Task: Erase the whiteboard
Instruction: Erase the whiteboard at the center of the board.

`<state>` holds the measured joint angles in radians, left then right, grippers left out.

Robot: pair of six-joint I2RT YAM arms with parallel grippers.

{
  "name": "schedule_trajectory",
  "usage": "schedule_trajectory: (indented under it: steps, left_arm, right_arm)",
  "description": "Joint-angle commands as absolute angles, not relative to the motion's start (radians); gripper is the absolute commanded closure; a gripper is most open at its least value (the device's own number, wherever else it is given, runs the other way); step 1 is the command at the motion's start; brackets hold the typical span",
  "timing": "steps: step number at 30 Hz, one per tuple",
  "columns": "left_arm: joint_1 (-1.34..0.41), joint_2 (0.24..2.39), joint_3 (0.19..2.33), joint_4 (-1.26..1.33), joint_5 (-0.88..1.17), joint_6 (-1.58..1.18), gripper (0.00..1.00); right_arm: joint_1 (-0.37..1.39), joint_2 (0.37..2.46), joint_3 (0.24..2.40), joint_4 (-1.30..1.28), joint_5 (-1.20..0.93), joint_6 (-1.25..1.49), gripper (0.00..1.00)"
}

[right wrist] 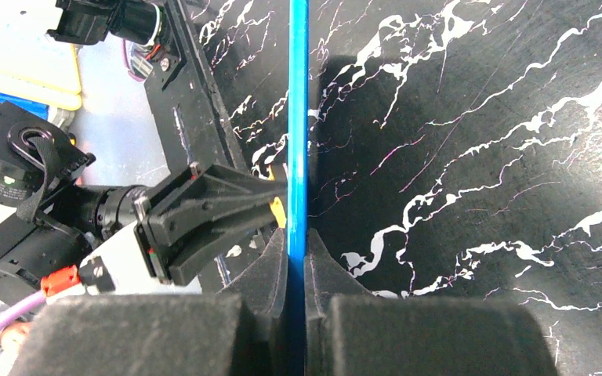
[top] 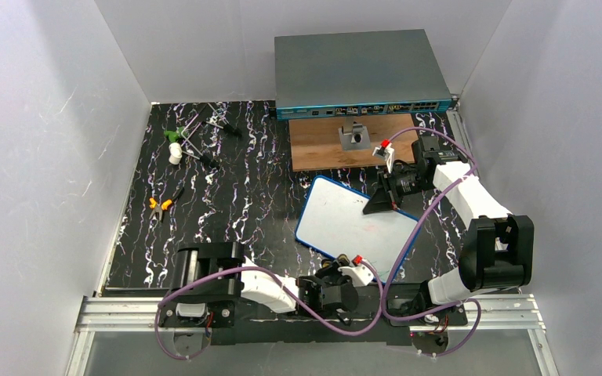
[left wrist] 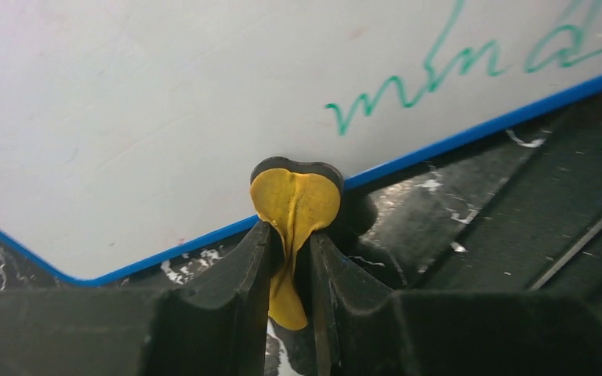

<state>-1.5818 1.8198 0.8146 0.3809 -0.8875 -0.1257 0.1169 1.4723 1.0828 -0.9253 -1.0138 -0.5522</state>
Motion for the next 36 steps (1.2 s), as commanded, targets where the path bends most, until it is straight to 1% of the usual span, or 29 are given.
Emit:
schedule_trajectory:
  steps: [1,6,12,17,25,32,36]
  left_arm:
    - [-1.595,1.829,0.822,0.443,-0.768,-0.086,1.00]
    - [-1.559,1.784,0.762,0.373,-0.880,-0.189,1.00]
    - [-1.451,1.645,0.624,0.277,-0.929,-0.365,1.00]
    - [-1.424,1.564,0.552,0.341,-0.916,-0.365,1.00]
    - [-1.475,1.593,0.591,0.532,-0.766,-0.205,1.00]
    - [-1.529,1.735,0.751,0.513,-0.618,-0.138,1.00]
    - [-1.531,1.744,0.759,0.521,-0.605,-0.143,1.00]
  right_arm:
    - [0.110,1.434,1.089,-0.954,-1.114,-0.527,0.99]
    - [0.100,1.434,1.089,-0.955,-1.139,-0.524,0.99]
    - [0.090,1.443,1.072,-0.923,-1.163,-0.480,0.99]
    - [0.091,1.457,1.064,-0.904,-1.162,-0.454,0.99]
    - [0.091,1.461,1.058,-0.882,-1.157,-0.431,0.99]
    - [0.089,1.465,1.060,-0.881,-1.163,-0.430,0.99]
    - [0.087,1.462,1.062,-0.884,-1.166,-0.431,0.99]
